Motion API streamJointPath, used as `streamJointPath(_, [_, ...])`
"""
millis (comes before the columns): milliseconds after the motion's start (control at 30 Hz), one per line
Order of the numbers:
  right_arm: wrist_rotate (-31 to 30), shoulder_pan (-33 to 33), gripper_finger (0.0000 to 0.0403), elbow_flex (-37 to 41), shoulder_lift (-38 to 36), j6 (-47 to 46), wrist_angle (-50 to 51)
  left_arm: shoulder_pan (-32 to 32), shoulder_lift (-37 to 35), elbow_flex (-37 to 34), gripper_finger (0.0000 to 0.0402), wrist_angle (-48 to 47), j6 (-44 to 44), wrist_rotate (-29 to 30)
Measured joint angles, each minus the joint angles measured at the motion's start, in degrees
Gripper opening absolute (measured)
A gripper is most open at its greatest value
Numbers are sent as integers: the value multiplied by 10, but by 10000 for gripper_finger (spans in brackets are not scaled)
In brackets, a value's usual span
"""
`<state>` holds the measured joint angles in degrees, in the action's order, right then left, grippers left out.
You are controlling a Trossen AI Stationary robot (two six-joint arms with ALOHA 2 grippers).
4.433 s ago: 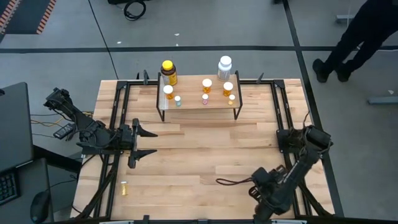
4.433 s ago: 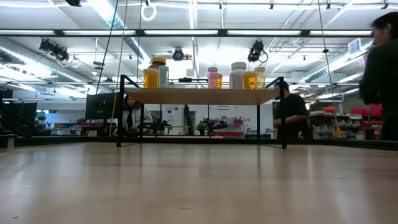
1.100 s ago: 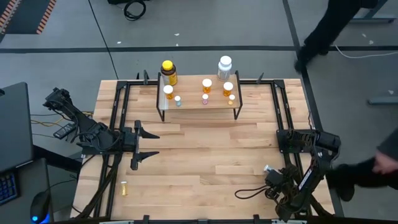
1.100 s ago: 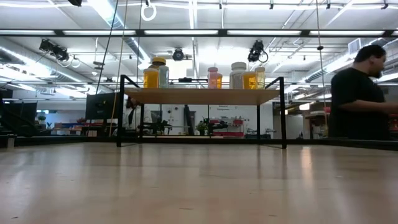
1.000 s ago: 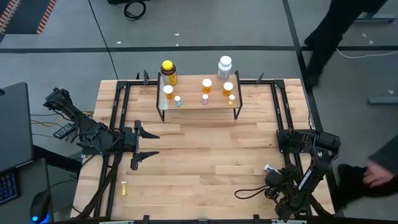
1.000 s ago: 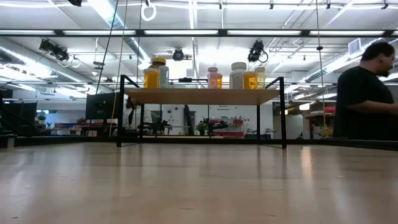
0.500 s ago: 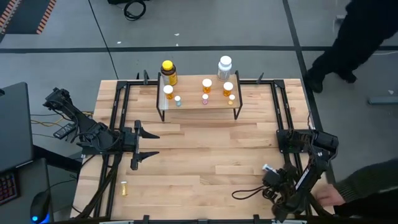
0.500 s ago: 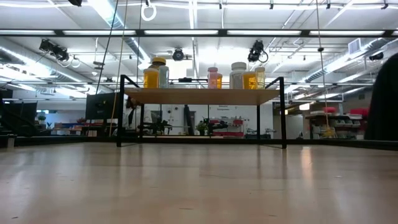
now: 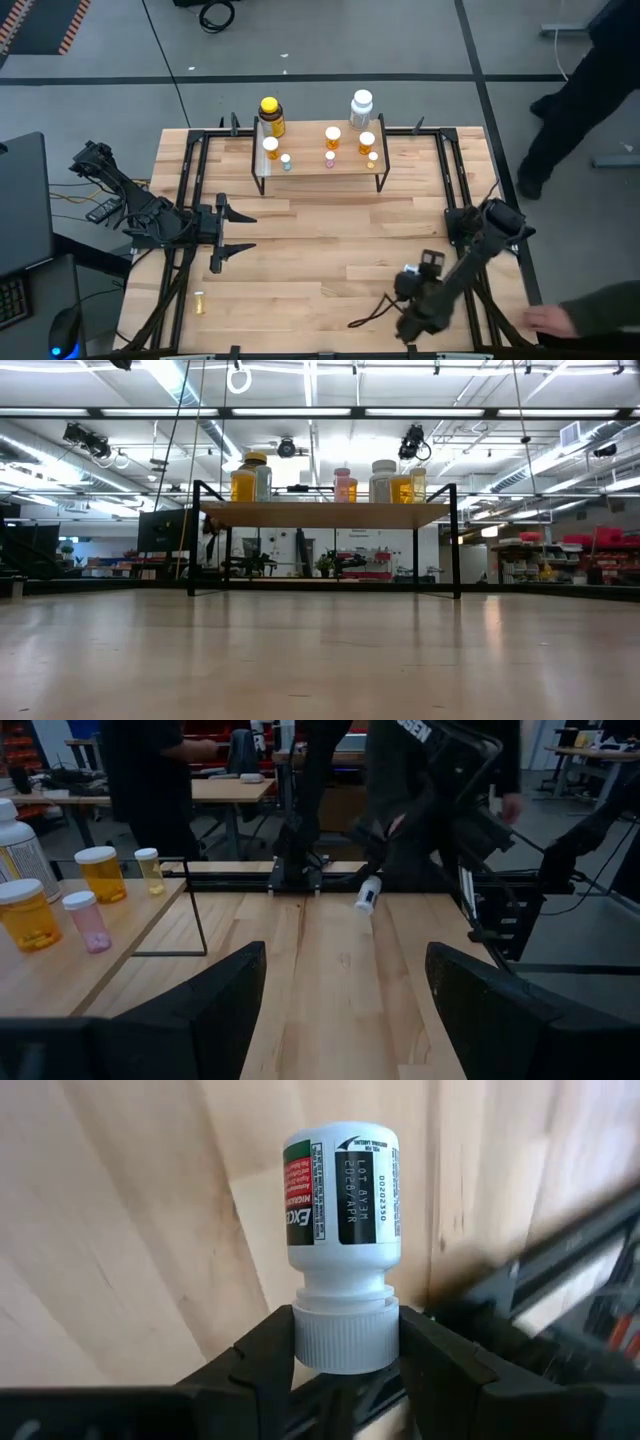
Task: Pick and place medicine bottles onto shelf by color
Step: Put the small white pill bottle on the shelf
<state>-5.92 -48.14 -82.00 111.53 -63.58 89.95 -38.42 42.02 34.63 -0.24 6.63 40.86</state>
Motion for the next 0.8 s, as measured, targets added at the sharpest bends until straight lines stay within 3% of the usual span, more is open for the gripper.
streamJointPath(167, [10,71,165,-18,0,147,1,0,0,0,283,0,0,0])
streamJointPath(400, [9,161,165,-46,0,268,1,0,0,0,283,0,-5,0])
streamJointPath(800, [-62,241,165,-108,0,480,1,0,0,0,283,0,-18,0])
